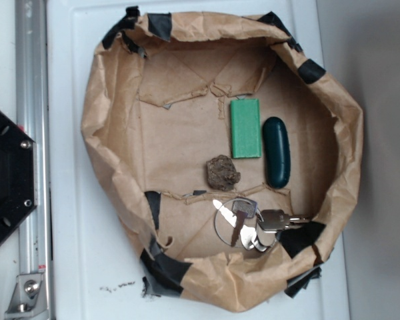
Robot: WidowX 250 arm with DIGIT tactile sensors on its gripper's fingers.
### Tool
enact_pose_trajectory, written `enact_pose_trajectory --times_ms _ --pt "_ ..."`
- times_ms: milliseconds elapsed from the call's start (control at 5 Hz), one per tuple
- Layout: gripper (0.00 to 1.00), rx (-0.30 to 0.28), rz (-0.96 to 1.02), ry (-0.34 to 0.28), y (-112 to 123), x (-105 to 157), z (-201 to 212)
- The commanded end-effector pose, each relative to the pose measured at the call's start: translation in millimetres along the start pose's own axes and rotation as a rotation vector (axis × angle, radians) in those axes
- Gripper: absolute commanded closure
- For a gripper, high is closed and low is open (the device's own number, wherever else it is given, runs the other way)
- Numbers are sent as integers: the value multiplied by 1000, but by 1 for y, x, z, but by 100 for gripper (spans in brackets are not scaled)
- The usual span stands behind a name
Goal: Grab the green block.
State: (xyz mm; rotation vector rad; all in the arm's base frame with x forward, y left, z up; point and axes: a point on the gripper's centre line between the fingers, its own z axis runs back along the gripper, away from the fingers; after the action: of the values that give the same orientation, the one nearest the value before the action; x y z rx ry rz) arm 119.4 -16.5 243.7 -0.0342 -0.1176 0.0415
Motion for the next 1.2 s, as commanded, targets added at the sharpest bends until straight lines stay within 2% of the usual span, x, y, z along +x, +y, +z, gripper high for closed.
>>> enact_pose_trajectory --times_ms 0,200,400,600,1000 --pt "0 0 0 0 0 0 0" --pt "0 77 210 -52 19 49 -15" --pt "0 104 325 -141 30 93 -56" --pt "0 106 469 -140 50 136 -105" --pt "0 106 469 -140 50 136 -105"
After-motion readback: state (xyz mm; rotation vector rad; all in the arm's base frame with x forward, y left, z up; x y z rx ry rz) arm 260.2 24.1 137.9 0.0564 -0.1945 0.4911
